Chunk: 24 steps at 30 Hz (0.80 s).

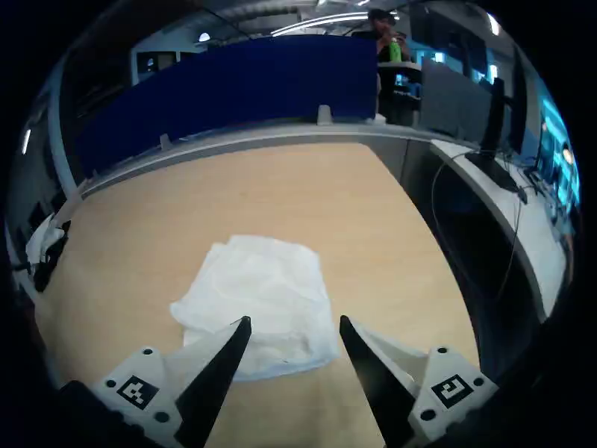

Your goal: Fold towel

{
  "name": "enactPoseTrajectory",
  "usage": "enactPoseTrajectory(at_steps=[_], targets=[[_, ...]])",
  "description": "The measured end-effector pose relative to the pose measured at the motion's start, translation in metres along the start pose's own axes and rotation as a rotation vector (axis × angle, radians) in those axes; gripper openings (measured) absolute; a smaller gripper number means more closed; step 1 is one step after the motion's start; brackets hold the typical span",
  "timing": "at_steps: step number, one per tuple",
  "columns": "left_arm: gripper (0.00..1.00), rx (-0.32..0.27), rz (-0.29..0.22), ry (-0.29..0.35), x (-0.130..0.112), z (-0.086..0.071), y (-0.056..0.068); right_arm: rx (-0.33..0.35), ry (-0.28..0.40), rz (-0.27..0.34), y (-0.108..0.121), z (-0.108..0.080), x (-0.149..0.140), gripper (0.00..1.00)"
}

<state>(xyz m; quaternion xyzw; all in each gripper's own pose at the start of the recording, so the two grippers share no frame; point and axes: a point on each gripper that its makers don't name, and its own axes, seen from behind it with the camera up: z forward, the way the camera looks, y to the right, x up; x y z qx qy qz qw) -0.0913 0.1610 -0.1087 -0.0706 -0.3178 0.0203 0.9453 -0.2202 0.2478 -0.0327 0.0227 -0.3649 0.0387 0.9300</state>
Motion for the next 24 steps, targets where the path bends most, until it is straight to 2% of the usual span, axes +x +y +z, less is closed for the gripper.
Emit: enactPoseTrajectory(at_steps=[5,12,24], targets=[[0.98,-0.007,0.005,0.002,0.001,0.0,0.001,0.016,0.012,-0.037,-0.014,0.0,0.004,1.0],[0.98,-0.008,0.003,0.003,0.001,-0.001,0.0,0.051,0.038,-0.044,-0.035,0.0,0.014,1.0],[0.98,0.0,-0.004,0.006,-0.003,-0.007,-0.005,0.149,0.035,-0.1,-0.093,0.01,0.01,1.0]])
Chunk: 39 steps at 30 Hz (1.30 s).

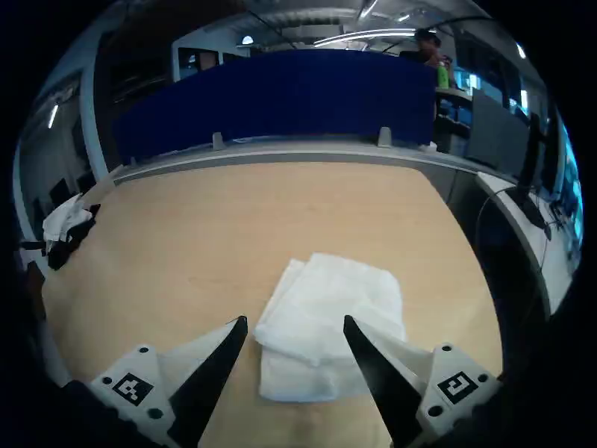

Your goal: Fold towel

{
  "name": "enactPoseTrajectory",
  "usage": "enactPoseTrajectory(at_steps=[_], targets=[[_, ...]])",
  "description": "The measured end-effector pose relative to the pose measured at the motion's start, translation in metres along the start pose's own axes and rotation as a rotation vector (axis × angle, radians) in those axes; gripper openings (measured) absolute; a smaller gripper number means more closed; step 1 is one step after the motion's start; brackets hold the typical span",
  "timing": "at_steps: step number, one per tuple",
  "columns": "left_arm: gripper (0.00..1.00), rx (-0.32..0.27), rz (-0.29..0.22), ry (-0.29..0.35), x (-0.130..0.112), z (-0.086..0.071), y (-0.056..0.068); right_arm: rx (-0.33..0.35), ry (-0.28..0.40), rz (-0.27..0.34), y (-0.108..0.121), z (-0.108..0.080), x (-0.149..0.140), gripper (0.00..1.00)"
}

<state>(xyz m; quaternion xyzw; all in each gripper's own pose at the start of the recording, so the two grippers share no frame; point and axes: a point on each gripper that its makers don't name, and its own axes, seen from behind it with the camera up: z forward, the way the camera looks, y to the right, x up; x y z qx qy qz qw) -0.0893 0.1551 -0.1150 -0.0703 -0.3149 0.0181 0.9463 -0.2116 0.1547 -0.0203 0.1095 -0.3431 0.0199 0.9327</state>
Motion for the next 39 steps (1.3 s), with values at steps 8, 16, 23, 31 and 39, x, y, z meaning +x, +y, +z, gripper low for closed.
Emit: enactPoseTrajectory(at_steps=[8,16,23,31,39], targets=[[0.98,0.005,-0.008,-0.002,-0.003,-0.001,-0.003,0.036,-0.006,-0.022,-0.023,0.01,-0.001,0.94],[0.98,0.007,-0.008,-0.003,-0.005,-0.002,-0.005,0.039,-0.03,-0.068,-0.032,0.021,-0.01,0.72],[0.98,0.01,-0.009,-0.003,-0.006,-0.003,-0.007,0.011,-0.063,-0.114,-0.03,0.03,-0.022,0.58],[0.98,0.012,-0.012,-0.001,-0.006,-0.004,-0.011,-0.023,-0.079,-0.141,-0.023,0.032,-0.026,0.18],[0.98,0.012,-0.012,0.002,-0.006,-0.004,-0.012,-0.039,-0.063,-0.133,-0.021,0.03,-0.018,0.06]])
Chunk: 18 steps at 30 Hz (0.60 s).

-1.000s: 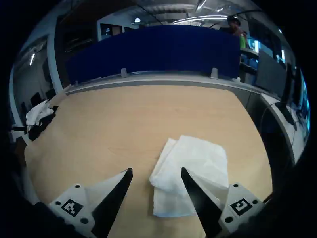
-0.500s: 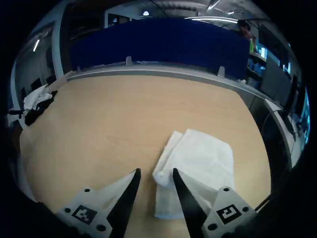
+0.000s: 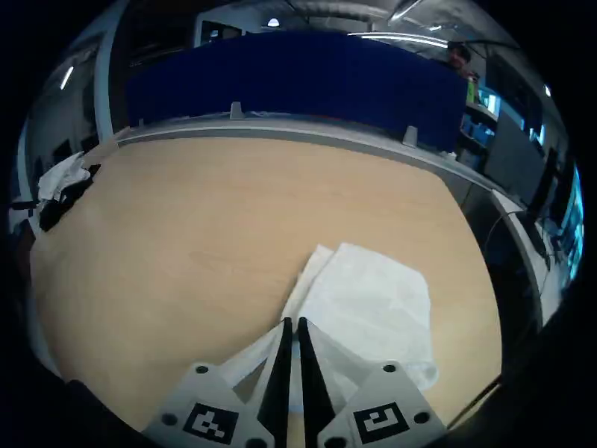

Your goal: Fold towel

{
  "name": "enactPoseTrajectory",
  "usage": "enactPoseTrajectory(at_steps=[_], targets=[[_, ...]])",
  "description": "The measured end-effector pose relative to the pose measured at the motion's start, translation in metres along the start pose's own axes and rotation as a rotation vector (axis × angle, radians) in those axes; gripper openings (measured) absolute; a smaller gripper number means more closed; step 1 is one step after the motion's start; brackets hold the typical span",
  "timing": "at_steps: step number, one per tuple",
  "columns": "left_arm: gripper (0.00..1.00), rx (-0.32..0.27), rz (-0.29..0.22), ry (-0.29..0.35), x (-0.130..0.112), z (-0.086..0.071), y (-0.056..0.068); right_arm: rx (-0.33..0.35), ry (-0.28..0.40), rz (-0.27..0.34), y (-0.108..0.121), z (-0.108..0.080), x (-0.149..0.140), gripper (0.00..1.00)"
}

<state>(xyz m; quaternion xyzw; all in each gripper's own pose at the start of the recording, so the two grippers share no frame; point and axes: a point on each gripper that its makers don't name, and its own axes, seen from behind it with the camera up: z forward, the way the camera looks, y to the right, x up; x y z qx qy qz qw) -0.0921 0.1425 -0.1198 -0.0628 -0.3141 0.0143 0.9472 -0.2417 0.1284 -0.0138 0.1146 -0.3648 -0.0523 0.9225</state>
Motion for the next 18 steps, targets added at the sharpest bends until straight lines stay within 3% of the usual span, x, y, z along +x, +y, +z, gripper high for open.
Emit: enactPoseTrajectory(at_steps=[9,18], targets=[[0.98,-0.002,-0.001,0.01,0.005,0.0,-0.002,-0.007,0.045,-0.006,0.002,-0.019,0.016,0.06],[0.98,-0.009,0.001,0.016,0.008,-0.001,-0.001,0.003,0.041,0.009,0.0,-0.032,0.01,0.05]])
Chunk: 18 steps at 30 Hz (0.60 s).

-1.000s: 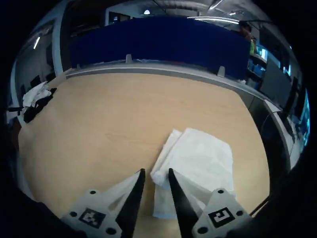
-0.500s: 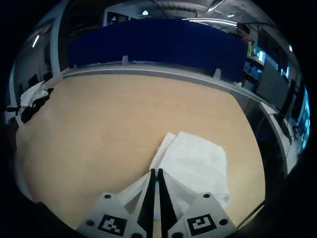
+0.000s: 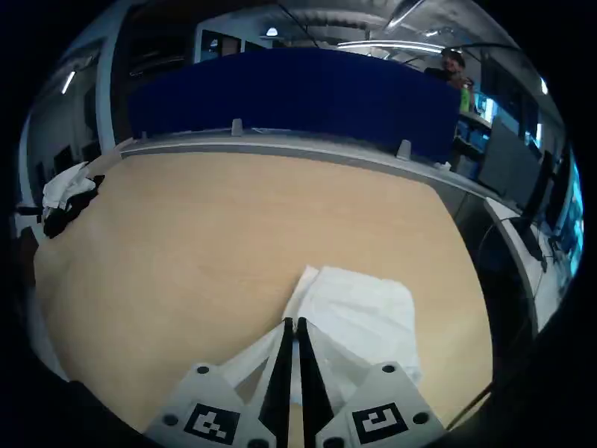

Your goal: Fold towel

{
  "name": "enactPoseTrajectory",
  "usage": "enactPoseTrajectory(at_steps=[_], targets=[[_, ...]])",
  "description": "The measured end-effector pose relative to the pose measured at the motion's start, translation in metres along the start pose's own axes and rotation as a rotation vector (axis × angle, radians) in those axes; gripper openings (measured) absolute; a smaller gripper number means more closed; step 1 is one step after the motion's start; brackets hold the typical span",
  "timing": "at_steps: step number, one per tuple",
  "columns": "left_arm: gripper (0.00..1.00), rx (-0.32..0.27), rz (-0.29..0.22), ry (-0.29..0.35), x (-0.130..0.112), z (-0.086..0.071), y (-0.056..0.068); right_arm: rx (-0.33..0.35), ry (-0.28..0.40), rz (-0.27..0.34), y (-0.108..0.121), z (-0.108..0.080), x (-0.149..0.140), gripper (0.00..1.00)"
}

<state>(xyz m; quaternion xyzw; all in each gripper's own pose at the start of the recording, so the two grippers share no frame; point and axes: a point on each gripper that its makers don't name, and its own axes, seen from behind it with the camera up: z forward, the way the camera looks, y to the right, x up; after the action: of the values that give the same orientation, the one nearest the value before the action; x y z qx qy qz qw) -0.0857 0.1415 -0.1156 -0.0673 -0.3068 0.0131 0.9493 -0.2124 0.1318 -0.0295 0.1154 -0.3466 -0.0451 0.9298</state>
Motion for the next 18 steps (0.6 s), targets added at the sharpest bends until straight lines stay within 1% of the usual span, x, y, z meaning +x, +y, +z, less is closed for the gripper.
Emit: enactPoseTrajectory(at_steps=[6,10,12,13,14,16,17,18], targets=[[0.98,-0.002,0.001,-0.002,-0.001,0.001,0.0,0.006,-0.016,0.005,-0.001,-0.003,-0.01,0.06],[0.98,-0.006,0.004,-0.003,0.0,0.002,0.002,0.011,-0.032,0.006,-0.002,-0.001,-0.019,0.05],[0.98,-0.008,0.005,-0.003,0.001,0.003,0.002,0.014,-0.039,0.007,-0.002,0.0,-0.024,0.12],[0.98,-0.008,0.006,-0.003,0.001,0.004,0.003,0.014,-0.039,0.007,-0.003,0.0,-0.024,0.27],[0.98,-0.008,0.006,-0.004,0.001,0.004,0.003,0.013,-0.038,0.006,-0.003,0.0,-0.025,0.45],[0.98,-0.009,0.007,-0.004,0.001,0.005,0.004,0.006,-0.032,0.008,-0.001,-0.001,-0.026,0.76],[0.98,-0.01,0.007,-0.004,0.001,0.005,0.004,-0.001,-0.028,0.009,0.001,-0.002,-0.025,0.81],[0.98,-0.01,0.007,-0.004,0.001,0.005,0.004,-0.008,-0.024,0.011,0.003,-0.003,-0.025,0.82]])
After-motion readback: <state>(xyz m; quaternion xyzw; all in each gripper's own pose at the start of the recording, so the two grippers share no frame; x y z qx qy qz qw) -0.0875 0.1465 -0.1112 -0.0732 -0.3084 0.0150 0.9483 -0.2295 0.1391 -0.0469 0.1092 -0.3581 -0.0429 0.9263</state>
